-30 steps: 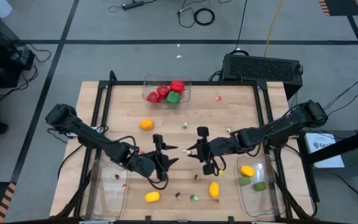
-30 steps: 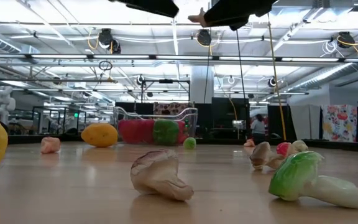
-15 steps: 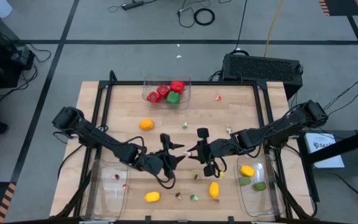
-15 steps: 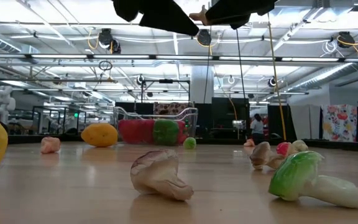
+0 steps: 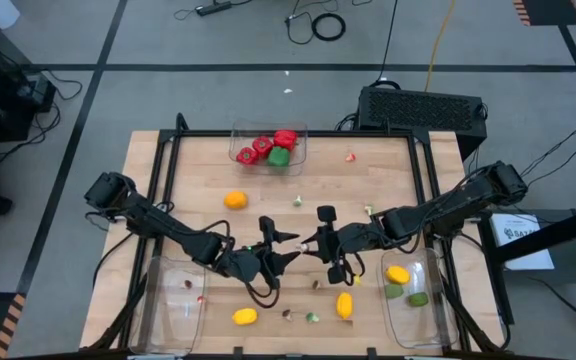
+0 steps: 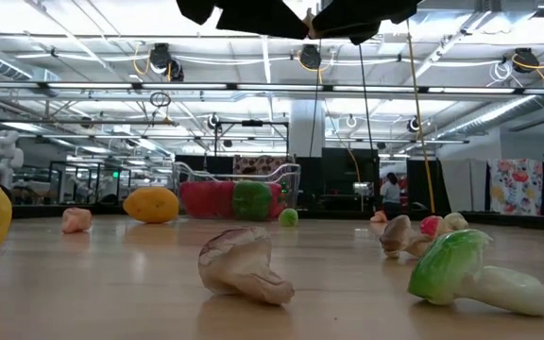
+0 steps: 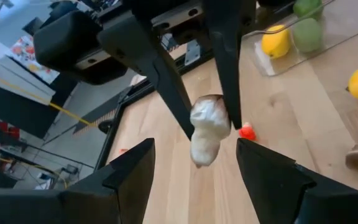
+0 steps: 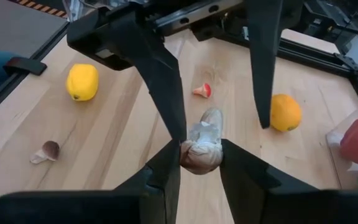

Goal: Sort produce into baskets
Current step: Put the brown mushroom into the bottom left transparent bin

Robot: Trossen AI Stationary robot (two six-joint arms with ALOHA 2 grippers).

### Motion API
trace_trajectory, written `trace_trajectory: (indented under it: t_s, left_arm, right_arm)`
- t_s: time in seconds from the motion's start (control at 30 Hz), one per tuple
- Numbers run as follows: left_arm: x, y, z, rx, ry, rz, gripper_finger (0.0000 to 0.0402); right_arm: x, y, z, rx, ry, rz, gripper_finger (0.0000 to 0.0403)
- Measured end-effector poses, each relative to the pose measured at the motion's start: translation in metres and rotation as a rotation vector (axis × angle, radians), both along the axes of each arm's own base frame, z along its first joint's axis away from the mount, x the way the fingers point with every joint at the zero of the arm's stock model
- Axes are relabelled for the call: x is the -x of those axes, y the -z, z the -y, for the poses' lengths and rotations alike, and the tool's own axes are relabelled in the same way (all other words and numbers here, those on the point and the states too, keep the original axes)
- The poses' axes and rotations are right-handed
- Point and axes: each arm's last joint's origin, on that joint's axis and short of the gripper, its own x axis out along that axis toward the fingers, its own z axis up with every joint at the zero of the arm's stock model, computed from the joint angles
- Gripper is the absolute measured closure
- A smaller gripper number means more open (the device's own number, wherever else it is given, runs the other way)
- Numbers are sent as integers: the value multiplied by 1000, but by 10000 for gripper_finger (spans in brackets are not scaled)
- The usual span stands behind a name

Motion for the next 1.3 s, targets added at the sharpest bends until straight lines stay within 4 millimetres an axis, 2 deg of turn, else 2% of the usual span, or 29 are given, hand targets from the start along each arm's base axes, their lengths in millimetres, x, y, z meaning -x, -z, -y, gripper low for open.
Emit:
trace_trajectory:
  t_s: [0.1,0.47,1.13,1.3]
  left_arm:
    - [0,0,1,-10,7,0,177]
    - [0,0,2,4,35,-4,250]
    - [-1,0,0,7,36,-4,307]
    - [-1,0,0,7,36,-4,311]
  right_arm:
    - [0,0,0,0,0,0,303]
    - [0,0,0,0,0,0,303]
    - [0,0,0,0,0,0,303]
    - [0,0,0,-1,0,0,303]
